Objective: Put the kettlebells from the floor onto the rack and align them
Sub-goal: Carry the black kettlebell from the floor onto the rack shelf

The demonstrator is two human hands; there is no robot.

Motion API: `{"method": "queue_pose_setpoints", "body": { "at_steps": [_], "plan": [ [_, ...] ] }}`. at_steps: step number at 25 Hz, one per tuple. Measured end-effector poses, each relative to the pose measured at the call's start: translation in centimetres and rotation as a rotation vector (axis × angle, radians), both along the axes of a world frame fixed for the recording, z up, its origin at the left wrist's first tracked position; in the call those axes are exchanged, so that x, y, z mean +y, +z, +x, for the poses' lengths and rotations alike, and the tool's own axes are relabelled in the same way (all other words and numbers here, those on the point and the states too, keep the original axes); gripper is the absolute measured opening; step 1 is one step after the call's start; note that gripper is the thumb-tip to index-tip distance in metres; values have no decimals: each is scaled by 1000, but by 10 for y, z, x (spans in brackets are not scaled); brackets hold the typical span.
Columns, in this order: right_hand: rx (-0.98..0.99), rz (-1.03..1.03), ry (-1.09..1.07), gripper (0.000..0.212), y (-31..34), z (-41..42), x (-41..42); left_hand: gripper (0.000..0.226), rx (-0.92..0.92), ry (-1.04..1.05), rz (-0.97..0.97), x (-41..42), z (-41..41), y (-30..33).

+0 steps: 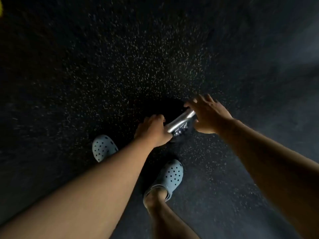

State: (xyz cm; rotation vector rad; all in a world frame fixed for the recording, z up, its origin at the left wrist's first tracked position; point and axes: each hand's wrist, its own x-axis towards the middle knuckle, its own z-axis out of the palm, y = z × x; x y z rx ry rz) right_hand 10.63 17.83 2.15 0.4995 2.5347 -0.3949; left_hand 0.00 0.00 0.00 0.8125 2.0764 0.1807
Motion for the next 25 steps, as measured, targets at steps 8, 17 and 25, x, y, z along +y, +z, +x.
{"method": "queue_pose_setpoints", "body": {
  "at_steps": [8,17,25],
  "plan": [
    [-62,-276,-105,22,-20,-38,-4,24,-220,13,113,3,-37,-19],
    [123,-281,-236,16,123,-191,-26,19,-117,-115,249,-5,-227,128],
    [387,-161,-33,7,244,-440,-9,8,101,-47,417,-8,-458,247]
  ]
}}
